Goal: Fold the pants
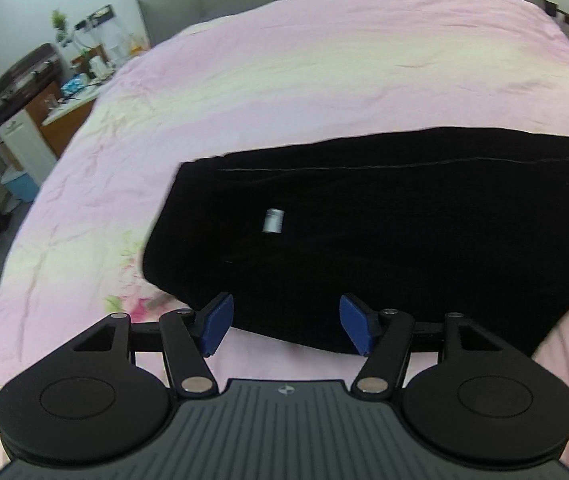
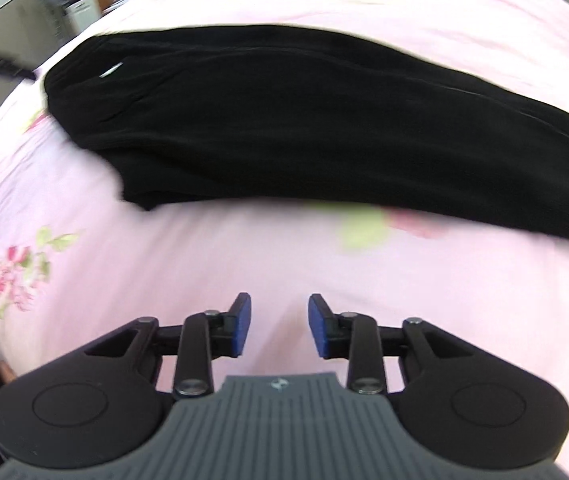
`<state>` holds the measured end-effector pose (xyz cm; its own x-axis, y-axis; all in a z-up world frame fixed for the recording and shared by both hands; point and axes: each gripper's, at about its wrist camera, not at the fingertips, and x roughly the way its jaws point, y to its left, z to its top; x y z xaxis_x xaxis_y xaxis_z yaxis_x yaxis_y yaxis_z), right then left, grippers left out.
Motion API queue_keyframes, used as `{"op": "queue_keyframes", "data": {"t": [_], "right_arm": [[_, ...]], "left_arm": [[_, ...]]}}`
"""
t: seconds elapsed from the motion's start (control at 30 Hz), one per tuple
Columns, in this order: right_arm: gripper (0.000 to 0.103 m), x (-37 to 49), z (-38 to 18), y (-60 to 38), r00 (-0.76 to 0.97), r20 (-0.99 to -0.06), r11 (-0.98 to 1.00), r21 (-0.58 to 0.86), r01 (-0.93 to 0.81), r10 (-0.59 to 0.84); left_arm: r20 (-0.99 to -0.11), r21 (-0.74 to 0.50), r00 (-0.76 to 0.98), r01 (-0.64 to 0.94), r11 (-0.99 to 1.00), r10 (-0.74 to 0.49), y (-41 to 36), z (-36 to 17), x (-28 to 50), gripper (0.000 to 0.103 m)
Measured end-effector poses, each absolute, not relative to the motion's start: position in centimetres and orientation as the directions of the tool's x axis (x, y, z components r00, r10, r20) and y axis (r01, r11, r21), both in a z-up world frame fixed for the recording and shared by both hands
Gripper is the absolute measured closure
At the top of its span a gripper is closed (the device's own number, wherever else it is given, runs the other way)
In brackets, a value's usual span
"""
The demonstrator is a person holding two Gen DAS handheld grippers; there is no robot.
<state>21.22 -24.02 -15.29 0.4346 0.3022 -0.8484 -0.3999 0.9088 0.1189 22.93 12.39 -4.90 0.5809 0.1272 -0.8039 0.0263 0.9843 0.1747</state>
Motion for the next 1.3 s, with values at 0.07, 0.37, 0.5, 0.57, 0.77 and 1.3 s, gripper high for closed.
{"op": "queue_keyframes", "data": {"t": [0.07,0.37,0.5,0.57,0.77,1.3], "right_arm": [[0.072,21.0,-15.0,-27.1,0.461,-0.846,0.931,0.106,-0.349,0.268],[0.062,21.3,-13.9,-40.3,0.528,-0.846,0.986,-0.020,-0.166,0.072],[0.062,22.8,-13.8,-46.0,0.543,-0.839,0.994,-0.062,-0.093,-0.002],[0.062,23.8,-14.1,-49.1,0.548,-0.836,0.997,-0.058,-0.055,-0.018],[0.056,27.9,-15.9,-54.7,0.594,-0.799,0.974,-0.195,-0.113,-0.091],[0.053,36.9,-20.9,-57.4,0.722,-0.687,0.815,-0.461,-0.351,-0.077]], "left_arm": [[-0.831,0.118,0.555,0.099,0.988,0.043,10.2,-5.8,22.2,0.030],[-0.883,0.071,0.467,0.246,0.967,-0.054,1.5,-11.8,21.8,0.030],[-0.890,0.070,0.454,0.215,0.974,-0.036,-0.6,-14.6,22.9,0.030],[-0.889,0.075,0.457,0.192,0.979,-0.021,-1.2,-15.7,23.4,0.030],[-0.877,0.111,0.480,0.119,0.987,0.040,-1.8,-17.7,25.6,0.030],[-0.869,0.155,0.481,0.046,0.987,0.114,-1.7,-18.6,29.6,0.069]]}}
